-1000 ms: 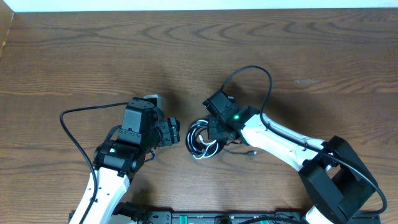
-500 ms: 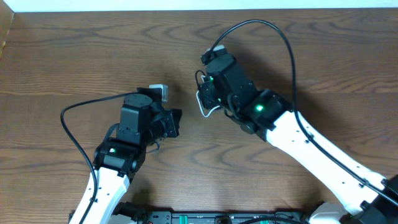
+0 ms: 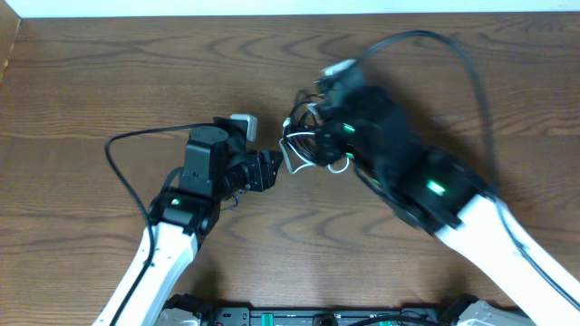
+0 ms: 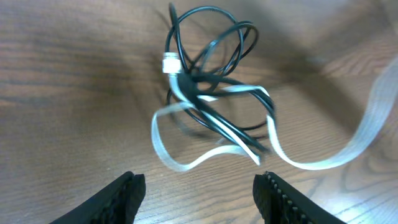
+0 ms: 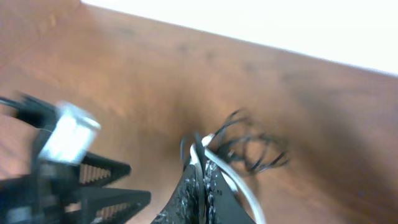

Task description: Untangle cables

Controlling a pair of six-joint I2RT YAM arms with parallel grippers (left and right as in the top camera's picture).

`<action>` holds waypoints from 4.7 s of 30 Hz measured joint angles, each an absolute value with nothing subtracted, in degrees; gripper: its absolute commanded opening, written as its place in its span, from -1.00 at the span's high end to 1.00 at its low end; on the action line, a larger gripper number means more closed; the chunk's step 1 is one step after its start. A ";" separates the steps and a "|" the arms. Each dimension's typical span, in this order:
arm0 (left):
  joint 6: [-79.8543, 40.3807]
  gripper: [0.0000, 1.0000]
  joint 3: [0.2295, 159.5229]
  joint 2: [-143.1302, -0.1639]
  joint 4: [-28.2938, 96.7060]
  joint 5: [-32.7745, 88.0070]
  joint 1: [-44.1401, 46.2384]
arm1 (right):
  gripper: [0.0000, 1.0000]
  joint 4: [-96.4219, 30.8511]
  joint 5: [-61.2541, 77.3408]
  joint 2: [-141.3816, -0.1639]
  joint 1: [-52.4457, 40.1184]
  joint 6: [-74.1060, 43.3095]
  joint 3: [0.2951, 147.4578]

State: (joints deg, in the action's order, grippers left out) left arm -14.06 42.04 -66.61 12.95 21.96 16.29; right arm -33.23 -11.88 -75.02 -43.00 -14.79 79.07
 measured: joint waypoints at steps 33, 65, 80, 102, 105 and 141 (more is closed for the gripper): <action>3.38 0.04 42.13 -90.17 -20.78 25.12 23.83 | 0.97 -47.05 -37.10 -63.68 -43.00 -23.55 79.18; 5.52 0.85 42.17 -99.24 -38.46 21.54 23.83 | 0.88 -50.65 -32.69 -63.59 -41.98 -24.18 79.18; 4.73 0.85 42.19 -51.68 -26.48 21.76 19.62 | 0.83 -52.05 -30.96 -67.88 -23.92 -28.18 79.24; 4.47 0.85 42.28 -39.09 -27.38 22.81 17.67 | -0.91 -45.25 16.56 -87.55 -29.69 2.13 79.24; 4.78 0.85 42.28 -38.72 -27.38 22.72 17.67 | -0.95 -44.93 9.85 -89.91 -30.22 -0.99 79.24; 9.50 0.85 43.40 -33.21 -1.67 8.60 7.60 | -0.05 -42.09 0.49 -105.36 -39.46 -4.38 70.48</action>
